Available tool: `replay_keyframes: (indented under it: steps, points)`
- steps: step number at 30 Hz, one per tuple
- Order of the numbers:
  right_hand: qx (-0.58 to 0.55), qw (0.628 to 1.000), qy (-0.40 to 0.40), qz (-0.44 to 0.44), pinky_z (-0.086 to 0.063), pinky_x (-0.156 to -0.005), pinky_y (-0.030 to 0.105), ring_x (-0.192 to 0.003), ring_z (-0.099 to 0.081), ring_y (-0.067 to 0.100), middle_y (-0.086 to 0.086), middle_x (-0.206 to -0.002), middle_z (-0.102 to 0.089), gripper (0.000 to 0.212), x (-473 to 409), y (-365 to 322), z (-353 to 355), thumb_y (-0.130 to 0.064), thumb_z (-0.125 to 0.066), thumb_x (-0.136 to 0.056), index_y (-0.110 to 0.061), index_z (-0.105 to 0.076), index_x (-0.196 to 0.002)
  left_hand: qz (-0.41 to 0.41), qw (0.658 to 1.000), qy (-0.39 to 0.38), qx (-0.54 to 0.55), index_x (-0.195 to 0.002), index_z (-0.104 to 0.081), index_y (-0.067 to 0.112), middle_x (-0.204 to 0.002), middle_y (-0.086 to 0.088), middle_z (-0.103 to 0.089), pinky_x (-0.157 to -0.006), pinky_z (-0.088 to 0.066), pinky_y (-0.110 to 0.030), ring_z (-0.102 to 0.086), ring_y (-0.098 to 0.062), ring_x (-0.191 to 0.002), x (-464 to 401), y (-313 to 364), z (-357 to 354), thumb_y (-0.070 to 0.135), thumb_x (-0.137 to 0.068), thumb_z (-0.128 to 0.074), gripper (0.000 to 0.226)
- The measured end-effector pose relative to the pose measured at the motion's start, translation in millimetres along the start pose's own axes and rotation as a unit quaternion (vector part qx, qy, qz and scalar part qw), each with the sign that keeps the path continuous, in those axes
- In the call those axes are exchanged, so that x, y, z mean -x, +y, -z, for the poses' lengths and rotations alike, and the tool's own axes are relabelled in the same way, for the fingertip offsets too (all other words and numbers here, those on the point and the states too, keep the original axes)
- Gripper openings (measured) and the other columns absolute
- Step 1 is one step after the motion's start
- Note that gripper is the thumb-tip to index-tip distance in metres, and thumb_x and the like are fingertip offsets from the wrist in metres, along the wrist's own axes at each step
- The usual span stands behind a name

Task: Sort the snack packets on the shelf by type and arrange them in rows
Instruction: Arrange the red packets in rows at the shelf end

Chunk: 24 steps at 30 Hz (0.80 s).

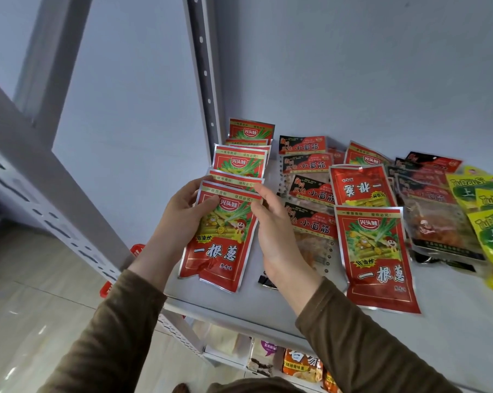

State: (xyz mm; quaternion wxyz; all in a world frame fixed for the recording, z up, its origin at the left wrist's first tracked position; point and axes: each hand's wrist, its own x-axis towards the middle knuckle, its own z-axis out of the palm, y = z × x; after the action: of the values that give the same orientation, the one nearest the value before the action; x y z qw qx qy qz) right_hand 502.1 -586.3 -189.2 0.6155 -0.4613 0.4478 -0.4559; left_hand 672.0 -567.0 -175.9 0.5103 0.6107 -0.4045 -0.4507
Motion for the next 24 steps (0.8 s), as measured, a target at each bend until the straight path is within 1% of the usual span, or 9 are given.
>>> replay_keyframes:
  steps: [4, 7, 9, 10, 12, 15, 18, 22, 24]
  points:
    - [-0.036, 0.999, -0.006, 0.015, -0.059, -0.069, 0.020, -0.100, -0.071, 0.002, -0.007, -0.129, -0.064, 0.034, -10, -10, -2, -0.026, -0.048, -0.107, -0.038, -0.057, -0.137, -0.043, 0.999, 0.005, 0.017, -0.135, -0.059, 0.040, -0.128, 0.006, -0.071, -0.078, -0.064, -0.040, -0.076, -0.023, -0.101, -7, 1, 0, 0.024, -0.097, -0.070, 0.042]
    - [-0.050, 0.999, 0.000, 0.016, -0.059, -0.069, 0.022, -0.100, -0.072, 0.004, -0.007, -0.132, -0.064, 0.038, -21, -19, -4, -0.023, -0.046, -0.108, -0.036, -0.056, -0.142, -0.090, 0.996, 0.022, -0.004, -0.149, -0.044, 0.042, -0.153, 0.016, -0.050, -0.073, -0.059, -0.018, -0.064, 0.004, -0.113, -17, 3, -4, 0.021, -0.098, -0.069, 0.061]
    - [-0.046, 0.999, -0.001, 0.015, -0.059, -0.070, 0.021, -0.102, -0.071, 0.002, -0.008, -0.137, -0.062, 0.040, -24, -21, -4, -0.023, -0.045, -0.108, -0.035, -0.053, -0.145, -0.087, 0.996, 0.022, -0.018, -0.156, -0.031, 0.045, -0.161, 0.016, -0.039, -0.071, -0.059, -0.018, -0.059, 0.019, -0.104, -18, 4, -6, 0.023, -0.097, -0.069, 0.073]
    - [-0.041, 0.999, -0.003, 0.015, -0.059, -0.070, 0.021, -0.103, -0.071, 0.001, -0.009, -0.137, -0.061, 0.041, -23, -20, -2, -0.024, -0.045, -0.108, -0.036, -0.050, -0.147, -0.080, 0.996, 0.024, -0.039, -0.157, -0.026, 0.048, -0.164, 0.016, -0.034, -0.071, -0.059, -0.019, -0.057, 0.020, -0.105, -17, 2, -7, 0.026, -0.097, -0.069, 0.077]
    - [-0.033, 0.999, -0.005, 0.019, -0.058, -0.068, 0.018, -0.099, -0.069, -0.007, -0.020, -0.128, -0.061, 0.045, -20, -18, 2, -0.028, -0.049, -0.107, -0.040, -0.043, -0.150, -0.062, 0.995, 0.030, -0.079, -0.158, -0.019, 0.051, -0.166, 0.013, -0.029, -0.068, -0.059, -0.018, -0.056, 0.016, -0.111, -7, -5, -4, 0.036, -0.094, -0.070, 0.083]
    - [-0.043, 0.999, -0.003, 0.015, -0.053, -0.058, 0.010, -0.082, -0.060, -0.026, -0.039, -0.107, -0.048, 0.056, -9, -9, 9, -0.028, -0.052, -0.106, -0.046, -0.030, -0.154, -0.033, 0.995, 0.026, -0.087, -0.158, -0.014, 0.053, -0.165, 0.011, -0.031, -0.062, -0.059, -0.019, -0.067, 0.016, -0.092, 13, -19, 2, 0.057, -0.087, -0.068, 0.089]
    - [-0.064, 0.998, -0.015, -0.001, -0.057, -0.061, 0.016, -0.088, -0.067, -0.016, -0.031, -0.114, -0.051, 0.061, 7, 2, 5, -0.027, -0.052, -0.106, -0.052, -0.023, -0.153, -0.018, 0.997, 0.009, -0.071, -0.158, -0.011, 0.054, -0.159, 0.017, -0.035, -0.066, -0.061, -0.022, -0.073, -0.003, -0.101, 24, -26, 1, 0.059, -0.090, -0.063, 0.086]
    - [-0.065, 0.998, -0.010, 0.013, -0.059, -0.073, 0.023, -0.102, -0.068, -0.006, -0.027, -0.126, -0.055, 0.058, 18, 9, -6, -0.025, -0.050, -0.107, -0.052, -0.025, -0.153, -0.022, 0.998, -0.004, -0.067, -0.159, -0.014, 0.051, -0.124, 0.036, -0.053, -0.066, -0.062, -0.025, -0.075, -0.005, -0.095, 23, -29, -3, 0.043, -0.101, -0.057, 0.072]
    - [-0.051, 0.998, -0.018, 0.042, -0.057, -0.088, 0.028, -0.116, -0.062, -0.005, -0.027, -0.138, -0.052, 0.057, 20, 9, -10, -0.027, -0.049, -0.107, -0.054, -0.025, -0.152, -0.033, 0.997, -0.002, -0.072, -0.158, -0.018, 0.049, -0.130, 0.028, -0.056, -0.072, -0.063, -0.030, -0.075, -0.008, -0.099, 19, -30, -1, 0.035, -0.104, -0.056, 0.068]
